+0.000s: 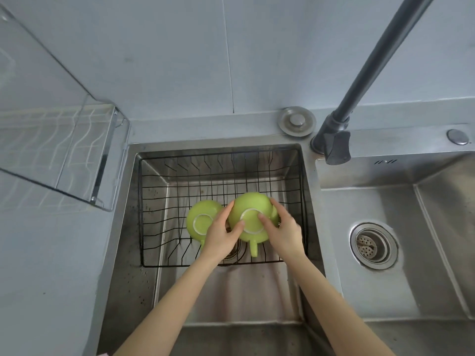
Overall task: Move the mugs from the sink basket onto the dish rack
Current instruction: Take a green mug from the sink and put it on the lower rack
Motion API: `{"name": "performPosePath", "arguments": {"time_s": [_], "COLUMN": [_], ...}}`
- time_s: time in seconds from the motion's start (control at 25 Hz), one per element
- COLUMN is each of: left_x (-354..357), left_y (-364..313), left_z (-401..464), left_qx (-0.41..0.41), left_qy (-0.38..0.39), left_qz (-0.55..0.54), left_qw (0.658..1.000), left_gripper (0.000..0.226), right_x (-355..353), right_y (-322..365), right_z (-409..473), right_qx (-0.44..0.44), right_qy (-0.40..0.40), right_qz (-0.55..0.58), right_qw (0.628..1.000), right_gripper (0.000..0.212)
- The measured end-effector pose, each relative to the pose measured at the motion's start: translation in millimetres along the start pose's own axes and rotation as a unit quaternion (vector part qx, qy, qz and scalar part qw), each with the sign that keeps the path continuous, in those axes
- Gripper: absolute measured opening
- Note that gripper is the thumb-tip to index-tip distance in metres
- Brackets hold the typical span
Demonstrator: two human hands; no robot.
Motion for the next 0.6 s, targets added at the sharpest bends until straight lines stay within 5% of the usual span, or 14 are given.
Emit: {"name": "performPosePath", "arguments": {"time_s": [0.6], "left_x": [-98], "left_y": [29], "left_z": [-114], "left_qx": [0.041], "left_qy": [-0.057], "left_qz": [-0.121], "left_qw": [0.99], "left_gripper": [0.05], "right_x": [32], "right_y": [93], "right_z": [-101], "right_qx": [-0.082], "right_qy": [0.022], "right_qz": [0.026], "right_qw": [0.996], "right_gripper": [0.048]}}
Point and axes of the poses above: each hand's wrist, its own z-axis towards the middle knuckle, its own x-axis out of the palm, y = z × x, the point moved 6 cm from there along z, towards the middle knuckle, and after that the axes turned 13 degrees about -x, right-handed, at the moved point
